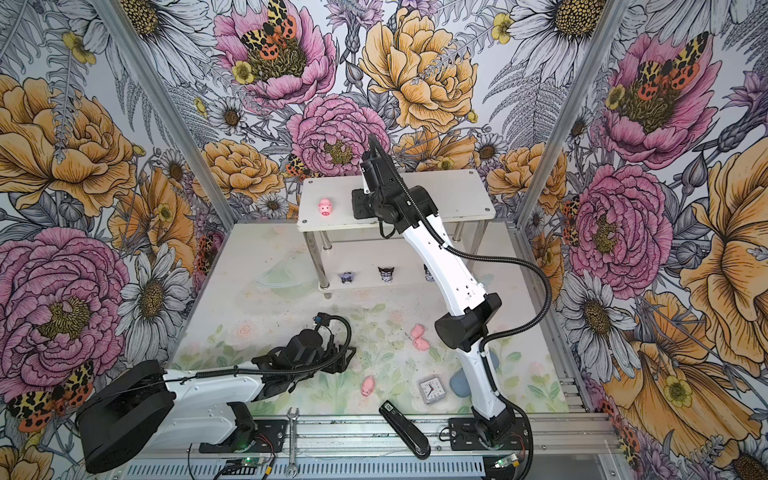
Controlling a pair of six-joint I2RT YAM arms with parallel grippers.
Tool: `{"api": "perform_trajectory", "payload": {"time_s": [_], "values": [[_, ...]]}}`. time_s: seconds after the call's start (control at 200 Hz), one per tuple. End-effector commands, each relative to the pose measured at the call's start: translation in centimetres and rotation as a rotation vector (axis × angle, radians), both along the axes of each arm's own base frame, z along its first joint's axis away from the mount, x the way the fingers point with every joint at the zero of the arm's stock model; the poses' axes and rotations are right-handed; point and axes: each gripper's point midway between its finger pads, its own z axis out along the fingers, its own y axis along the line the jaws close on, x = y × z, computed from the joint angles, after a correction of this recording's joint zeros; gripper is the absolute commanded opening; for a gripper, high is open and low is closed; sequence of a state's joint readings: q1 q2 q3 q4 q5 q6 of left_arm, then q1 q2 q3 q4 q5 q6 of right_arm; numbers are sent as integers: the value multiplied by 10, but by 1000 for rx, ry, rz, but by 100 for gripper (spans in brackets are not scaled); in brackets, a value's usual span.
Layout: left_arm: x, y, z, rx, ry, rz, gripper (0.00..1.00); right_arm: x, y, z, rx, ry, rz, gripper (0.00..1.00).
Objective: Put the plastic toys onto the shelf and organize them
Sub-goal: 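Lower the pink pig onto the shelf top and open the right gripper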
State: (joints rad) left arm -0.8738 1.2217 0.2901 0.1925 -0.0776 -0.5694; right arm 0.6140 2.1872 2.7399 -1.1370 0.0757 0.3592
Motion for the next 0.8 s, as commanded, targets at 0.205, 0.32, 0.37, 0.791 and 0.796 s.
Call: {"api": "perform_trajectory", "payload": {"time_s": [0.205,0.32,0.37,0.791,0.796], "values": [[6,-10,13,-40,-33,-23,81,0,5,-4,-1,4,-22,23],[6,-11,13,-44,-33,-27,81,-3,-1,-3,-37,-12,-64,23],[6,-10,14,-46,-34,-25,80,-5,-4,-1,-52,-22,-83,23],[3,-10,16,-64,-35,-30,81,-19,-16,11,-91,-58,-166,23],[3,-10,16,-65,-35,-31,81,-19,-16,11,-91,-58,-166,23]]}}
